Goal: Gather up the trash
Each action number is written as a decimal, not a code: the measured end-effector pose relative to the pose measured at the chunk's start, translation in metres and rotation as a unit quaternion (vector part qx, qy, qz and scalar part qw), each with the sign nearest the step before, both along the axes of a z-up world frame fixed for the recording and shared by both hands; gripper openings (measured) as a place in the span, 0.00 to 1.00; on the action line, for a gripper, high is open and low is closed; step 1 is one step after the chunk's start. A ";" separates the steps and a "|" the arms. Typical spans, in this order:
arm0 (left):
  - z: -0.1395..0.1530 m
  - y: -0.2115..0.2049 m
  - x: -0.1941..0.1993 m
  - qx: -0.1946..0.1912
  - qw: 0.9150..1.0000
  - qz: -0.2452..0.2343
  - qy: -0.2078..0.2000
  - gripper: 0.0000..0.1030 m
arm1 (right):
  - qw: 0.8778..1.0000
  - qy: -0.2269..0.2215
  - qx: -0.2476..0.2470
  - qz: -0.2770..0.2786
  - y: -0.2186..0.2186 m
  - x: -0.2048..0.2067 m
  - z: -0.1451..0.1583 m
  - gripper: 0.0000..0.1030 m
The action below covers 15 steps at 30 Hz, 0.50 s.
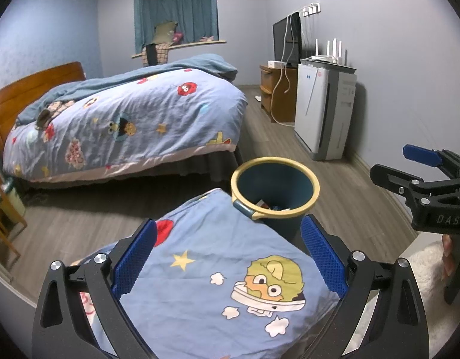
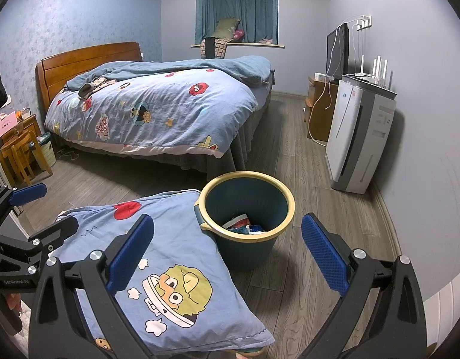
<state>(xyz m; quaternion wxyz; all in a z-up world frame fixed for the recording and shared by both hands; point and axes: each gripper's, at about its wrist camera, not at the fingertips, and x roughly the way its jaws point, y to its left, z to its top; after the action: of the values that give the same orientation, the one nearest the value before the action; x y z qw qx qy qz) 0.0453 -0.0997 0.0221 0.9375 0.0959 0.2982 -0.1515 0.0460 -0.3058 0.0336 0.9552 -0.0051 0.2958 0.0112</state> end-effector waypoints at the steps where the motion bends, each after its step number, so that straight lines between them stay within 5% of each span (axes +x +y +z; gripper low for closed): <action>1: 0.000 0.000 0.000 -0.001 1.000 -0.001 0.000 0.93 | 1.000 0.000 0.000 0.000 0.000 0.000 0.000 0.94; 15: 0.000 -0.001 0.002 -0.002 1.000 0.000 0.002 0.93 | 1.000 0.000 0.000 0.000 0.000 0.000 0.000 0.94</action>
<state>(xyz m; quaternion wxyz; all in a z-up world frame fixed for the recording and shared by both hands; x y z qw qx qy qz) 0.0470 -0.1007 0.0225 0.9372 0.0940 0.2993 -0.1524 0.0461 -0.3056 0.0338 0.9552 -0.0054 0.2956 0.0112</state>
